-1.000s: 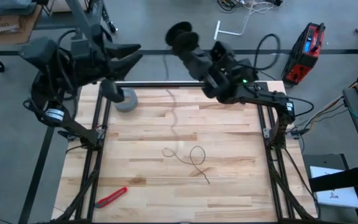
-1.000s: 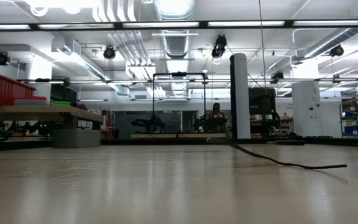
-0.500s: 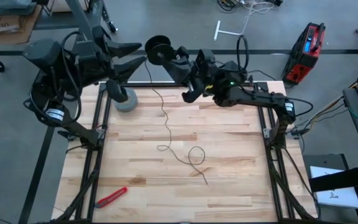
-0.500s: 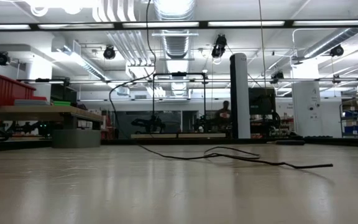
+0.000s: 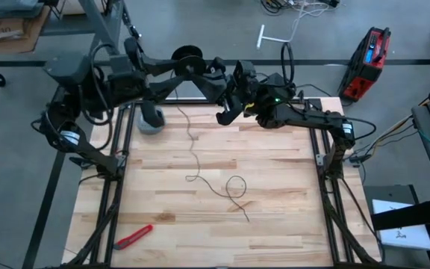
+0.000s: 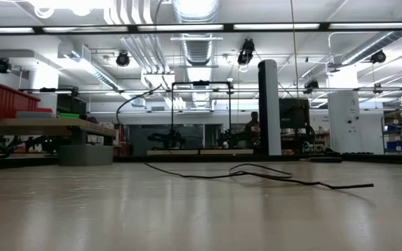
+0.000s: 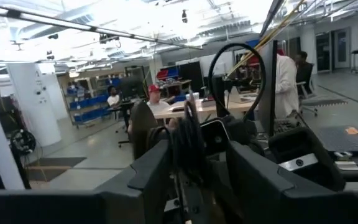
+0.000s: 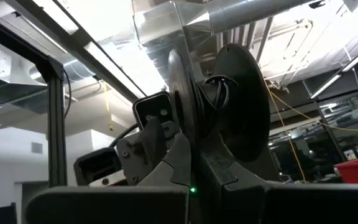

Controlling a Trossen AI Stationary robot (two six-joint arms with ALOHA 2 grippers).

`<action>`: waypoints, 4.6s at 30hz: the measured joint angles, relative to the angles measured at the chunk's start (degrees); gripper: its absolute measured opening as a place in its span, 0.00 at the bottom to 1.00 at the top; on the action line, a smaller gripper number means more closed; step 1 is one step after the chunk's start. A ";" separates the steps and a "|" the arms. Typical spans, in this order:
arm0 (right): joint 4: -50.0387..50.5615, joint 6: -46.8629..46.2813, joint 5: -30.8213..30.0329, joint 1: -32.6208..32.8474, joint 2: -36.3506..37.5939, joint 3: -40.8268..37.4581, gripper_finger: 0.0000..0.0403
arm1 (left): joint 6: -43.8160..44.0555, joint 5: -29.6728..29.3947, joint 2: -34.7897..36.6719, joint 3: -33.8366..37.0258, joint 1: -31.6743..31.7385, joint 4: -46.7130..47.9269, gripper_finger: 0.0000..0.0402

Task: Coil cords
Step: Coil the black wire on the black spool

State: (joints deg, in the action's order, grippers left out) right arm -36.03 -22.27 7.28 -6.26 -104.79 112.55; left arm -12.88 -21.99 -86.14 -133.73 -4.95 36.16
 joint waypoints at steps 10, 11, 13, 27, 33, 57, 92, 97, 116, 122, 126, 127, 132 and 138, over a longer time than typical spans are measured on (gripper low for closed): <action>3.43 -0.04 -0.20 0.11 0.30 0.11 0.00 | -2.22 -3.96 -1.18 -0.02 -0.50 -1.27 0.07; 4.34 -0.11 -0.11 0.11 0.34 0.12 0.00 | -2.99 -4.25 -1.22 0.00 -0.68 -1.56 0.04; 6.05 -0.36 -0.03 0.11 0.47 0.20 0.00 | -4.00 -5.50 -1.27 0.02 -0.79 -2.01 0.03; 38.37 -1.36 2.41 0.16 4.59 0.90 0.17 | -4.95 -12.64 2.68 -1.32 -0.63 5.33 0.00; 53.80 6.10 -1.90 0.65 7.19 5.27 0.28 | 0.55 -9.38 5.41 -1.24 -0.57 16.70 0.00; 70.61 16.38 -10.65 8.48 1.09 16.46 0.37 | 18.09 18.74 -0.40 -1.17 2.22 50.18 0.00; 65.25 14.54 -13.81 8.98 -0.11 16.20 0.01 | 13.14 15.93 0.95 -1.11 2.34 28.51 0.15; 55.95 17.16 -12.70 8.87 1.16 16.22 0.00 | 10.63 15.14 5.54 -1.22 2.34 20.04 0.20; 20.80 29.54 -4.89 7.02 1.10 14.95 0.00 | 0.74 14.96 2.33 -1.03 1.75 1.65 0.26; 21.66 29.84 -7.72 6.99 1.01 13.62 0.00 | -1.05 13.82 0.43 -1.13 1.75 -0.99 0.33; 23.01 29.85 -7.75 6.97 1.07 13.62 0.00 | -0.59 13.94 0.79 -1.13 1.68 -1.43 0.34; 23.46 29.85 -7.75 6.97 1.07 13.62 0.00 | -0.26 14.21 0.89 -1.14 1.68 -1.96 0.33; 24.12 29.92 -7.76 6.97 0.75 13.62 0.00 | 0.07 14.44 0.39 -1.14 1.68 -3.40 0.28; 24.76 29.90 -7.90 6.97 0.79 13.63 0.00 | -0.78 14.44 -0.77 -1.18 1.60 -3.46 0.12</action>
State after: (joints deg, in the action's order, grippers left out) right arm -11.27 7.62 -0.62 0.71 -104.01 126.18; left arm -13.66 -7.55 -86.91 -134.91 -3.35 32.70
